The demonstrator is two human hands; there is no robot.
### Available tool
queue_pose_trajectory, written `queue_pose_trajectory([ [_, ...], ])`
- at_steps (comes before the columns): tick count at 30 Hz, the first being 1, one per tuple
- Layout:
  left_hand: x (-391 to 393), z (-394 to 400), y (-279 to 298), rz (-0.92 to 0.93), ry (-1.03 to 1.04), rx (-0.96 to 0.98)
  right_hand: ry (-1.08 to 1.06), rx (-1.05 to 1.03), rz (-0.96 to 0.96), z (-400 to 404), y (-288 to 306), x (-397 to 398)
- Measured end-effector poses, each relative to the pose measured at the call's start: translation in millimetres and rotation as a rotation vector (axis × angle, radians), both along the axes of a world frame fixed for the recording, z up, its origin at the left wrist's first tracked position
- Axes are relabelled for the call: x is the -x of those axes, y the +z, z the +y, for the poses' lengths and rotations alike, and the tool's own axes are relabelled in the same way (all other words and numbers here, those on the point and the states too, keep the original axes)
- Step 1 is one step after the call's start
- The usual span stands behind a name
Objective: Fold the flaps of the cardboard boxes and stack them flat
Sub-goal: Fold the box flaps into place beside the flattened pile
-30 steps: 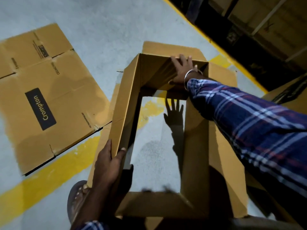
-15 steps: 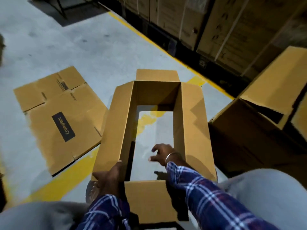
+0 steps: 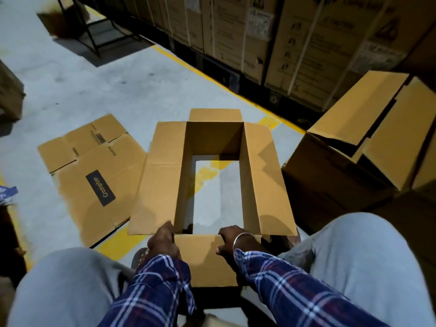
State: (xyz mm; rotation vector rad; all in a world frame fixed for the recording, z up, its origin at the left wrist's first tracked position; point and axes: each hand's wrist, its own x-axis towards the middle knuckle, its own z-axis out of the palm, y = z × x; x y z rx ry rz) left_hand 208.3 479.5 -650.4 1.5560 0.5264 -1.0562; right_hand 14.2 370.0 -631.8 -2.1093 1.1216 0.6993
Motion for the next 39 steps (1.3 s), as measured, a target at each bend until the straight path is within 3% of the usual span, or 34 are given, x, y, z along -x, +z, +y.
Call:
queue_pose_trajectory([
  [4,16.9,-13.8,37.7,-0.185,0.094,-0.058,0.019,0.059,-0.113,4.0,5.3,-8.4],
  [9,19.2,-48.5,66.7,-0.335,0.046,0.017,-0.014,0.151,-0.335,1.6,43.3,-48.7],
  [15,11.8,-58.2,81.0,-0.582,-0.301,0.029,-0.145,0.243,-0.406,8.6,58.4,-70.9],
  [23,13.2,-73.9,134.8,-0.761,-0.727,0.081,-0.25,0.316,-0.352,-9.6,81.9,-74.1],
  [27,7.6,-67.4,152.8,-0.466,-0.74,0.332,-0.347,0.374,-0.41,-20.8,91.3,-74.7],
  [30,-3.4,-59.1,155.7,-0.351,-0.589,0.39,-0.417,0.45,-0.517,-33.3,110.5,-76.5],
  [34,-26.5,-38.2,124.3,-0.439,-0.225,0.122,-0.498,0.492,-0.776,-56.2,149.2,-83.5],
  [37,-58.0,-19.3,42.6,-0.322,-0.222,-0.049,-0.5,0.457,-0.91,-66.9,173.8,-82.6],
  [39,-86.3,-16.3,-28.8,-0.215,-0.209,-0.038,-0.464,0.445,-0.967,-74.4,185.7,-77.5],
])
